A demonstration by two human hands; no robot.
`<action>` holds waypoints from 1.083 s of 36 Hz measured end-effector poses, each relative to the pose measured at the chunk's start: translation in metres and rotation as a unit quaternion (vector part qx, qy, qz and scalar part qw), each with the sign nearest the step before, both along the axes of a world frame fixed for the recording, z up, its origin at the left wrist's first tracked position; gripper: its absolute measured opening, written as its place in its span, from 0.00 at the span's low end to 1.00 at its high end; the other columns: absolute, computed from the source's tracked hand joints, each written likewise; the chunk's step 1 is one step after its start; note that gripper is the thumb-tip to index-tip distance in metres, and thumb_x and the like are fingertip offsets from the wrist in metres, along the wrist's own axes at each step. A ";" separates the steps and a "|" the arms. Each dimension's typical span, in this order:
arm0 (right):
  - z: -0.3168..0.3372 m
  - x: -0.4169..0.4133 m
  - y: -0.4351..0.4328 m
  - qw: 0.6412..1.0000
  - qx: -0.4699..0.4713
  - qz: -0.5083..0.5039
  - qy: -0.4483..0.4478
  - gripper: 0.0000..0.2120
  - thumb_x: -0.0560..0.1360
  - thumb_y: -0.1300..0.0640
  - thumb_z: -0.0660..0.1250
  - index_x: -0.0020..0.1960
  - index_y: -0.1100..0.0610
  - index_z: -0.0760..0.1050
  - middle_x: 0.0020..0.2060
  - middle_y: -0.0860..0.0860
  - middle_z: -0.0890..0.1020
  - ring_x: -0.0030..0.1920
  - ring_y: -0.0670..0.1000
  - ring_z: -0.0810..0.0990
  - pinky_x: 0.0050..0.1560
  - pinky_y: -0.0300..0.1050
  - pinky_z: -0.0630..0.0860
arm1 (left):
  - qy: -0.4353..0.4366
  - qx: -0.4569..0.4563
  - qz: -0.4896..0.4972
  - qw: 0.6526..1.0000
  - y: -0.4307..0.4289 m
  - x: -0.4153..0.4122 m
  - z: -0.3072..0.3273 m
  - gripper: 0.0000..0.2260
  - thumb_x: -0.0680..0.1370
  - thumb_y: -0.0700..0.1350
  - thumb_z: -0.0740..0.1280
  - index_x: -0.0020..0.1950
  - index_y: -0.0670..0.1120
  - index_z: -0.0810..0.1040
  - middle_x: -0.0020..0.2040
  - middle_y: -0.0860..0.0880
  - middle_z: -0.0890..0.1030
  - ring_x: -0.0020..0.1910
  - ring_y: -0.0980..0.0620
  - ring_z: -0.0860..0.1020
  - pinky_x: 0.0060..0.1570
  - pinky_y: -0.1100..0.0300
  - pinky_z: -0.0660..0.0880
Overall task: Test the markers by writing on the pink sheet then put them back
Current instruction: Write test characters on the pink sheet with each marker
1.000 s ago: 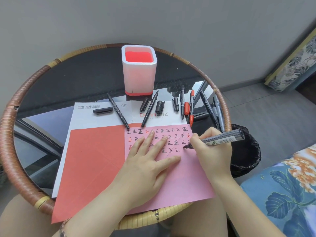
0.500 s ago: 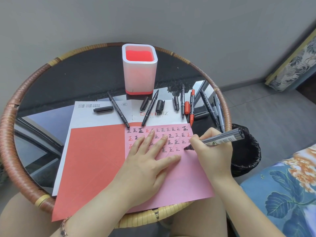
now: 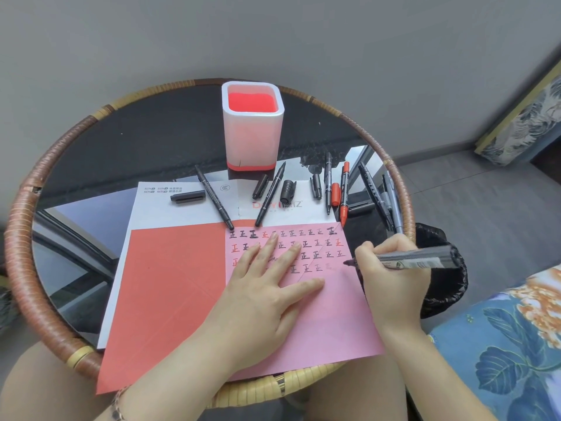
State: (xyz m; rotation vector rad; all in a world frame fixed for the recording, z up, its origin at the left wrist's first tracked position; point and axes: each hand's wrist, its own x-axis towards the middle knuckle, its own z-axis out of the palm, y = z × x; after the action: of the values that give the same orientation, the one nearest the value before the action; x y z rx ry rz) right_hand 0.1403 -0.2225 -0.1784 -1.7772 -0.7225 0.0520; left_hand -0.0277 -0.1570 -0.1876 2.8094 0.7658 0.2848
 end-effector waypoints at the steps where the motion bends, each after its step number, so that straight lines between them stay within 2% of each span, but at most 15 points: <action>1: 0.001 0.000 0.000 1.000 0.009 -0.009 0.000 0.13 0.67 0.59 0.66 0.27 0.55 0.64 0.22 0.45 0.71 0.28 0.42 0.71 0.33 0.31 0.65 | 0.000 0.001 -0.001 1.000 0.000 0.000 0.000 0.17 0.77 0.51 0.53 0.62 0.62 0.72 0.67 0.45 0.73 0.68 0.37 0.67 0.64 0.47 0.55; 5: 0.006 0.000 0.001 0.999 0.023 0.008 0.037 0.12 0.71 0.59 0.71 0.34 0.56 0.69 0.29 0.47 0.73 0.31 0.39 0.74 0.36 0.28 0.68 | 0.002 0.007 -0.002 1.000 0.000 -0.001 -0.001 0.16 0.77 0.51 0.53 0.62 0.62 0.72 0.68 0.45 0.73 0.68 0.37 0.67 0.64 0.47 0.54; 8: 0.011 0.000 0.001 0.996 0.022 0.080 0.041 0.10 0.69 0.57 0.72 0.36 0.52 0.71 0.30 0.45 0.76 0.31 0.38 0.75 0.36 0.28 0.69 | 0.002 0.008 -0.002 1.000 0.000 -0.001 -0.001 0.17 0.77 0.51 0.53 0.63 0.62 0.71 0.68 0.45 0.72 0.68 0.37 0.67 0.64 0.47 0.55; 12: 0.022 0.003 0.005 0.985 -0.014 0.170 0.028 0.07 0.70 0.52 0.71 0.48 0.47 0.77 0.40 0.36 0.82 0.46 0.36 0.79 0.48 0.28 0.73 | 0.010 0.012 -0.001 1.000 0.000 -0.001 -0.001 0.17 0.76 0.51 0.54 0.63 0.63 0.71 0.68 0.45 0.72 0.68 0.37 0.67 0.64 0.47 0.54; 14: 0.029 0.005 0.010 0.983 -0.021 0.181 0.007 0.12 0.72 0.49 0.65 0.55 0.49 0.76 0.48 0.36 0.79 0.51 0.37 0.78 0.53 0.30 0.73 | 0.012 0.013 0.000 1.000 0.000 -0.001 -0.001 0.17 0.76 0.51 0.54 0.63 0.63 0.72 0.68 0.45 0.73 0.68 0.37 0.67 0.64 0.48 0.54; 17: 0.039 0.010 0.024 0.974 -0.051 0.200 -0.090 0.12 0.73 0.52 0.60 0.55 0.51 0.73 0.46 0.44 0.78 0.47 0.38 0.78 0.47 0.27 0.71 | 0.014 0.013 0.000 1.000 0.001 -0.001 0.000 0.18 0.76 0.51 0.54 0.63 0.63 0.72 0.67 0.45 0.73 0.68 0.38 0.68 0.64 0.48 0.55; 21: 0.039 0.024 0.053 0.913 -0.129 0.225 -0.315 0.08 0.72 0.59 0.66 0.50 0.58 0.72 0.40 0.53 0.77 0.42 0.57 0.75 0.44 0.49 0.72 | 0.019 0.025 0.000 1.000 0.000 -0.001 -0.001 0.18 0.75 0.50 0.54 0.62 0.63 0.71 0.67 0.46 0.73 0.67 0.38 0.68 0.69 0.47 0.58; 22: 0.037 0.027 0.061 0.889 -0.145 0.228 -0.369 0.09 0.70 0.63 0.68 0.49 0.58 0.73 0.39 0.55 0.77 0.41 0.59 0.75 0.44 0.49 0.70 | 0.020 0.029 0.002 0.999 0.000 -0.001 -0.001 0.18 0.75 0.50 0.54 0.62 0.63 0.71 0.67 0.46 0.73 0.67 0.38 0.69 0.69 0.46 0.60; 24: 0.033 0.030 0.073 0.846 -0.190 0.237 -0.439 0.21 0.60 0.75 0.68 0.49 0.58 0.75 0.37 0.55 0.78 0.40 0.60 0.76 0.44 0.48 0.67 | 0.018 0.030 0.003 0.999 0.000 -0.001 -0.002 0.18 0.75 0.50 0.54 0.62 0.63 0.71 0.67 0.46 0.74 0.66 0.39 0.70 0.66 0.42 0.61; 26: 0.031 0.031 0.082 0.817 -0.223 0.248 -0.471 0.31 0.51 0.82 0.62 0.49 0.59 0.76 0.36 0.56 0.78 0.40 0.61 0.76 0.44 0.50 0.69 | 0.010 0.023 0.002 1.000 0.000 -0.001 -0.003 0.17 0.76 0.51 0.54 0.62 0.63 0.70 0.67 0.46 0.73 0.66 0.38 0.69 0.69 0.46 0.59; 28: 0.029 0.032 0.089 0.798 -0.252 0.251 -0.487 0.32 0.49 0.82 0.61 0.48 0.61 0.77 0.35 0.57 0.78 0.40 0.61 0.76 0.44 0.52 0.70 | 0.005 0.018 0.002 1.000 0.000 -0.001 -0.003 0.16 0.76 0.51 0.54 0.62 0.63 0.71 0.67 0.46 0.73 0.67 0.38 0.69 0.66 0.47 0.55; 30: 0.028 0.033 0.097 0.788 -0.274 0.244 -0.494 0.30 0.52 0.81 0.61 0.50 0.61 0.77 0.37 0.58 0.78 0.42 0.62 0.75 0.46 0.53 0.69 | 0.005 0.020 0.004 1.000 0.000 -0.001 -0.003 0.16 0.76 0.51 0.54 0.61 0.63 0.71 0.67 0.46 0.73 0.67 0.38 0.69 0.69 0.47 0.58; 32: 0.027 0.035 0.102 0.778 -0.294 0.243 -0.500 0.29 0.58 0.79 0.60 0.55 0.60 0.75 0.43 0.58 0.78 0.48 0.61 0.73 0.52 0.51 0.65 | 0.009 0.027 0.005 1.000 0.000 -0.001 -0.004 0.16 0.76 0.52 0.54 0.61 0.63 0.71 0.66 0.46 0.74 0.66 0.39 0.70 0.67 0.43 0.60; 34: 0.028 0.037 0.103 0.797 -0.289 0.249 -0.468 0.27 0.64 0.77 0.58 0.59 0.59 0.74 0.47 0.57 0.79 0.52 0.60 0.72 0.55 0.49 0.62 | 0.006 0.029 0.004 1.000 0.000 -0.001 -0.004 0.16 0.76 0.52 0.54 0.62 0.64 0.71 0.67 0.47 0.74 0.66 0.39 0.70 0.68 0.45 0.60; 39: 0.038 0.054 0.108 0.919 -0.217 0.183 -0.273 0.13 0.74 0.66 0.59 0.53 0.58 0.79 0.47 0.54 0.83 0.53 0.57 0.76 0.57 0.52 0.71 | 0.009 0.030 0.009 0.999 0.000 -0.001 -0.005 0.16 0.76 0.52 0.53 0.62 0.64 0.71 0.67 0.47 0.74 0.67 0.40 0.69 0.68 0.47 0.58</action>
State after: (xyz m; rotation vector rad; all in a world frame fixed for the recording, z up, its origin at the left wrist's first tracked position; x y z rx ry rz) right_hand 0.1945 -0.1148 -0.1405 -2.0738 -1.5428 -0.0394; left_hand -0.0291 -0.1567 -0.1923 2.8657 0.7989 0.2907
